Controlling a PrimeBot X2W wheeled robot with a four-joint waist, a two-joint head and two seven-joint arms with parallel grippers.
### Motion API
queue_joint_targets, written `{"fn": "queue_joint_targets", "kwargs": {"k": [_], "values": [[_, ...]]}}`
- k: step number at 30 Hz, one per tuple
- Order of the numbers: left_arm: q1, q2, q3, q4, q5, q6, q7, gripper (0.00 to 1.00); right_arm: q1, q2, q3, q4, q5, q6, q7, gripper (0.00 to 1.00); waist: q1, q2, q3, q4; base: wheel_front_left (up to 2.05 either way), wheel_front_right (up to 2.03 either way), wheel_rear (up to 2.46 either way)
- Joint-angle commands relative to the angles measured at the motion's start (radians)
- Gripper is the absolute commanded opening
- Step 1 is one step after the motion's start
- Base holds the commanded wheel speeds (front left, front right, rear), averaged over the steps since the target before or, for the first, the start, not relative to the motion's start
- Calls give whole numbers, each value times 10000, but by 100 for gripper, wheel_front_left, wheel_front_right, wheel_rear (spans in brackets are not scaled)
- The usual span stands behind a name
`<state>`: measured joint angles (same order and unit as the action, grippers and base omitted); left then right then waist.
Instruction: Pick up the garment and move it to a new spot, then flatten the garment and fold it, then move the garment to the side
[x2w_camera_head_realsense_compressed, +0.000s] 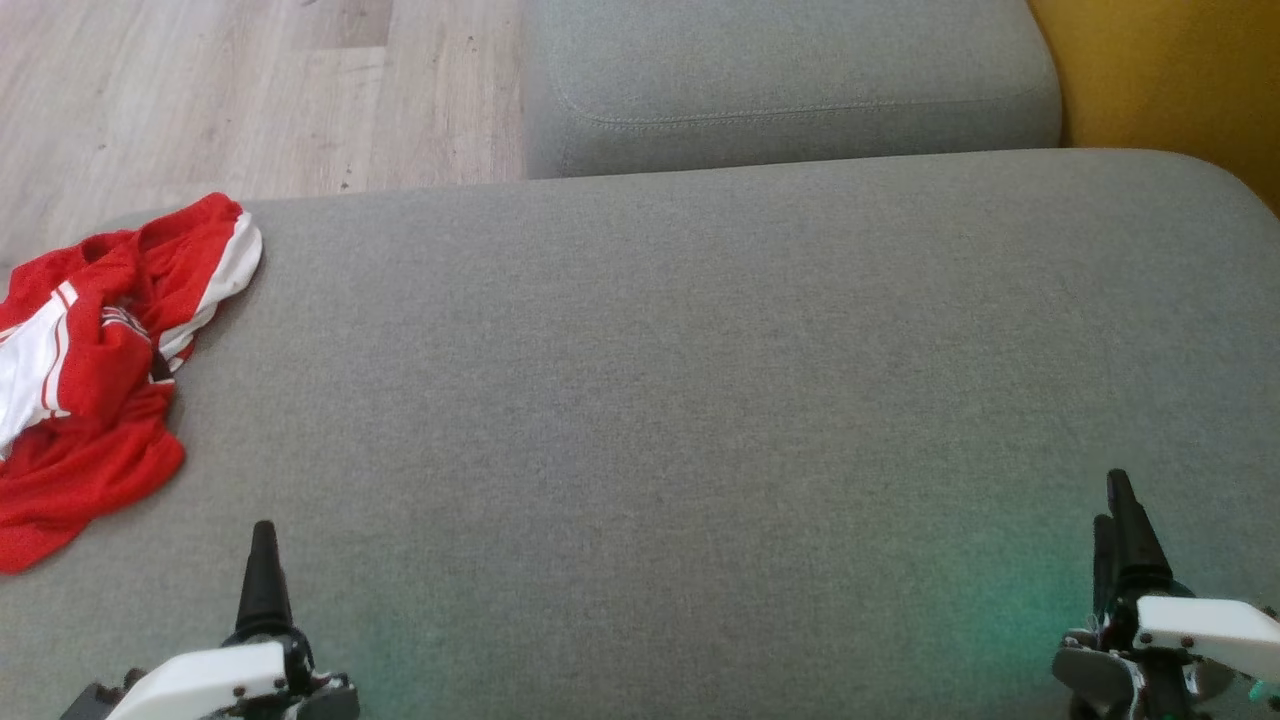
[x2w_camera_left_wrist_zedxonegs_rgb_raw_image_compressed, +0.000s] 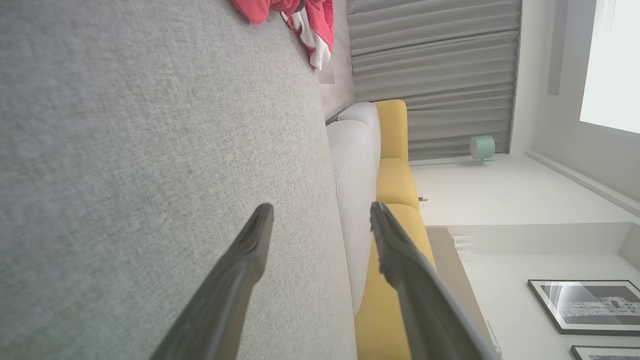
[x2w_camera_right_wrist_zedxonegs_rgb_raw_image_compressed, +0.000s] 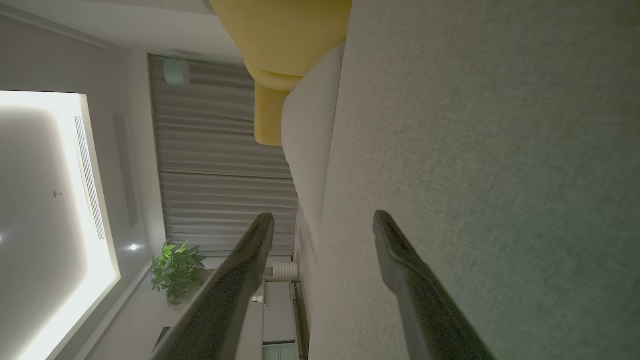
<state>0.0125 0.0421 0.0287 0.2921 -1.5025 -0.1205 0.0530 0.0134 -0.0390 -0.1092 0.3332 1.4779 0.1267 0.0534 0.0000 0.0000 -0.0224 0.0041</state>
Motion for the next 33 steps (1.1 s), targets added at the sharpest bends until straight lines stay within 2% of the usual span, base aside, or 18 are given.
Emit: {"fn": "queue_joint_targets", "kwargs": {"k": [1, 20, 33], "values": [[-191, 43, -47, -458, 285, 91, -117, 100, -188, -27, 53, -445, -314, 10, -108, 100, 0, 0, -15, 9, 0, 0, 0], [59, 49, -582, -1090, 3003, 284, -645, 100, 117, -42, 516, -1126, -2888, 15, -638, 100, 0, 0, -189, 79, 0, 0, 0], [348, 54, -998, -1199, 5107, 225, -1027, 100, 282, -53, 1065, -1304, -4782, 19, -1022, 100, 0, 0, -328, 103, 0, 0, 0]]}}
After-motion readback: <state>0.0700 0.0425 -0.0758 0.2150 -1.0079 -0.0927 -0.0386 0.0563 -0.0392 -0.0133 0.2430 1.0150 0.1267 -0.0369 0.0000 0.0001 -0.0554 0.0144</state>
